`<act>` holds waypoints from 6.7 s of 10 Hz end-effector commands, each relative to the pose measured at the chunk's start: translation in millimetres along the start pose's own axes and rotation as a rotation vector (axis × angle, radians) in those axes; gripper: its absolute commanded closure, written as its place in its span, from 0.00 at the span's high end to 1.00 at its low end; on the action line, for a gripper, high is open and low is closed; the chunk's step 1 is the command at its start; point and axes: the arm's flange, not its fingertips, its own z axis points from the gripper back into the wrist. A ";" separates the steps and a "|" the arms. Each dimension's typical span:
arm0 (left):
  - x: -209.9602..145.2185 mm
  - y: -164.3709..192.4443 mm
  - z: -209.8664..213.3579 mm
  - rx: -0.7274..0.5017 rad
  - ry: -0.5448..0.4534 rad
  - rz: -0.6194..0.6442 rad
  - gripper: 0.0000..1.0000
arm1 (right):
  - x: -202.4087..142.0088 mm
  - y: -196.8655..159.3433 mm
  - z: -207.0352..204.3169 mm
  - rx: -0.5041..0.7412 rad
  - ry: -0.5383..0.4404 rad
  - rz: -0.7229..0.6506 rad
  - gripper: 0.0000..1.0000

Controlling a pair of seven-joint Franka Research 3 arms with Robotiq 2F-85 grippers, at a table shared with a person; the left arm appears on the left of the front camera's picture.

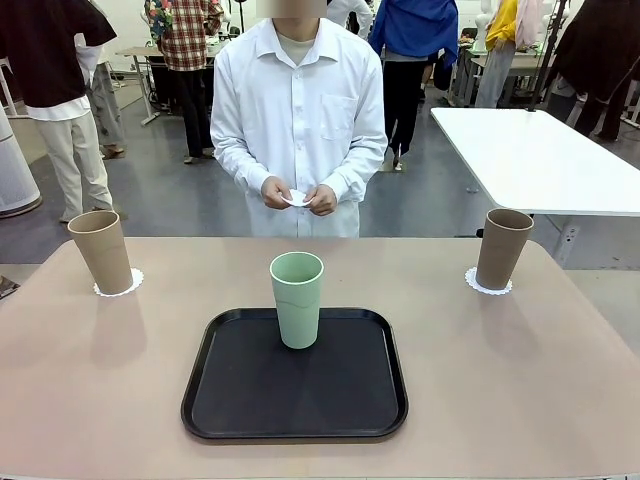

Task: Place coasters on the table and set cups on them.
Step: Take one Reusable plastic cup from the Flat Tray and place it on a coaster set by the human.

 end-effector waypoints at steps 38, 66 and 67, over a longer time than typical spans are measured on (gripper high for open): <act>-1.6 -2.9 1.1 -0.006 -0.002 -0.006 1.00 | -0.3 -2.6 1.2 0.000 -0.003 0.039 1.00; -1.6 -2.9 1.1 -0.006 -0.002 -0.006 1.00 | -6.1 196.4 -411.9 -0.634 0.744 0.988 1.00; -1.6 -2.9 1.1 -0.006 -0.002 -0.006 1.00 | -5.3 196.1 -411.0 -0.625 0.741 0.988 1.00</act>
